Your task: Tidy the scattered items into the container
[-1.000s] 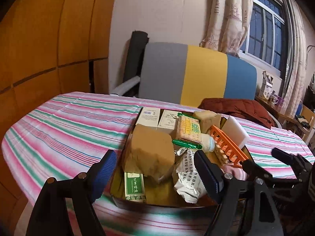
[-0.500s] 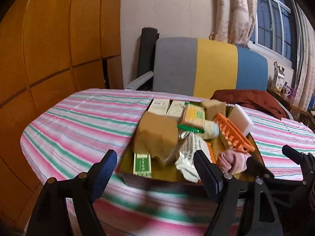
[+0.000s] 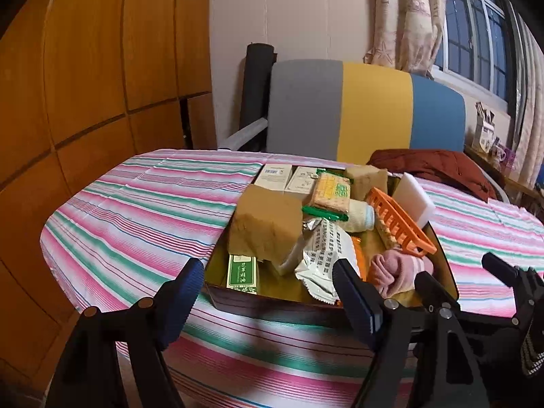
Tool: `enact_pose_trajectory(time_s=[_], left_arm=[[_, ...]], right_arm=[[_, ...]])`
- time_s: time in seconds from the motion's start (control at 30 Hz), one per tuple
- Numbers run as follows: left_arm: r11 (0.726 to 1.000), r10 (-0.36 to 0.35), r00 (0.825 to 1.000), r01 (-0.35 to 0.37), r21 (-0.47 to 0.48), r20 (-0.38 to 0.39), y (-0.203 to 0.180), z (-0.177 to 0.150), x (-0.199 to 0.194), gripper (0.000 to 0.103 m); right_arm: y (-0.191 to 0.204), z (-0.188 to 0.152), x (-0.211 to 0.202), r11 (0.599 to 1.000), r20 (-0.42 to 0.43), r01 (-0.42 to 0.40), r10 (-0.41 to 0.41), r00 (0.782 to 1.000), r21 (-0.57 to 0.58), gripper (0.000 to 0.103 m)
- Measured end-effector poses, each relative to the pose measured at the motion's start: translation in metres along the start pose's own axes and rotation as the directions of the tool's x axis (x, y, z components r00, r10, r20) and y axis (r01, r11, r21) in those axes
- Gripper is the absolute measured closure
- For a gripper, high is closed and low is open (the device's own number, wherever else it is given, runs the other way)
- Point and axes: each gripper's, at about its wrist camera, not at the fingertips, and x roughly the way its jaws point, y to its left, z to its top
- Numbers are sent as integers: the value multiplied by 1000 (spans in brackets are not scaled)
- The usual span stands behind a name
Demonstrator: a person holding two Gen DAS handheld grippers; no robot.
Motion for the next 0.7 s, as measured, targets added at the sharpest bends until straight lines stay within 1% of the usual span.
enact_pose_trajectory(time_s=[0.27, 0.43, 0.63, 0.7], left_arm=[[1000, -8, 1000, 8, -1, -22, 1, -5, 4, 24], [1000, 1, 1000, -1, -6, -24, 3, -6, 5, 24], [1000, 11, 1000, -11, 11, -20, 2, -8, 4, 24], [1000, 1, 1000, -1, 10, -24, 2, -9, 4, 24]], right_arm=[[5, -2, 0, 1000, -5, 0, 0, 1000, -18, 0], [7, -2, 0, 1000, 0, 7, -7, 1000, -27, 0], [6, -2, 1, 1000, -4, 5, -5, 1000, -22, 0], [6, -2, 1, 1000, -4, 5, -6, 1000, -21, 0]])
